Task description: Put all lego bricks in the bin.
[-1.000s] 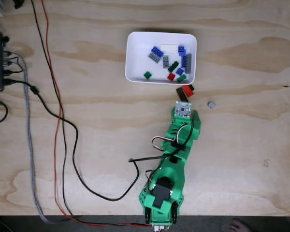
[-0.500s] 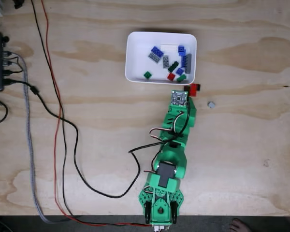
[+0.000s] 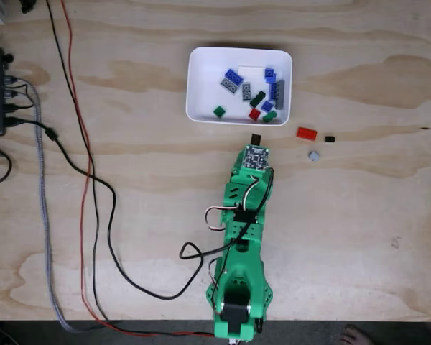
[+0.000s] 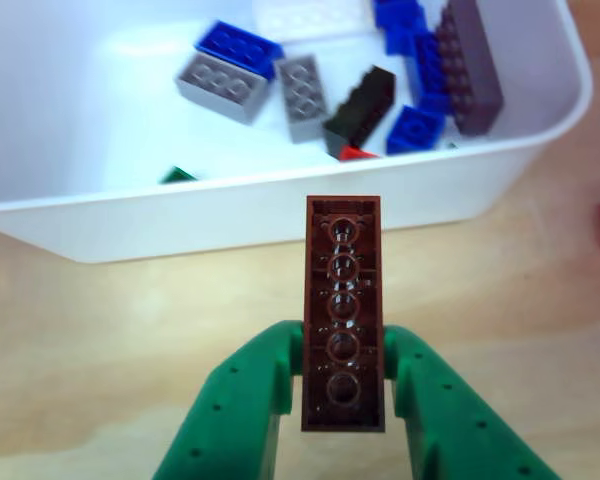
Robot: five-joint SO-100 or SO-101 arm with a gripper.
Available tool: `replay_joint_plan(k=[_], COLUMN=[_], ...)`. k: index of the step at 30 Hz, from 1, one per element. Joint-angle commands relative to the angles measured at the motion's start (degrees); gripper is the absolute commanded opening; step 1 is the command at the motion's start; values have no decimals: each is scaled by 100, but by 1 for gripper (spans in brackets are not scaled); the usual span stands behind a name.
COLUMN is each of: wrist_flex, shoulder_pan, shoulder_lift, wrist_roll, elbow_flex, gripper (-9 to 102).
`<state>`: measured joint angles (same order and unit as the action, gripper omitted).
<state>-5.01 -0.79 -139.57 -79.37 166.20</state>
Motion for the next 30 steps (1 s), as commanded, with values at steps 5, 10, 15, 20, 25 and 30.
replay_joint_plan(k=[5,10,15,20,25,30], wrist_flex=[-949,-615,-554,-1222,-1942,-4333], shoulder_pan=[105,-343,-536,-571,-677,-475], shoulder_lift=[316,2171,2856,2487,1564,-589], wrist_roll=[114,-53,202,773,1301,1354], elbow_flex=[-2584,-3480,-3718,-4078,-4131,-3393], gripper=[0,0,5,22,29,26])
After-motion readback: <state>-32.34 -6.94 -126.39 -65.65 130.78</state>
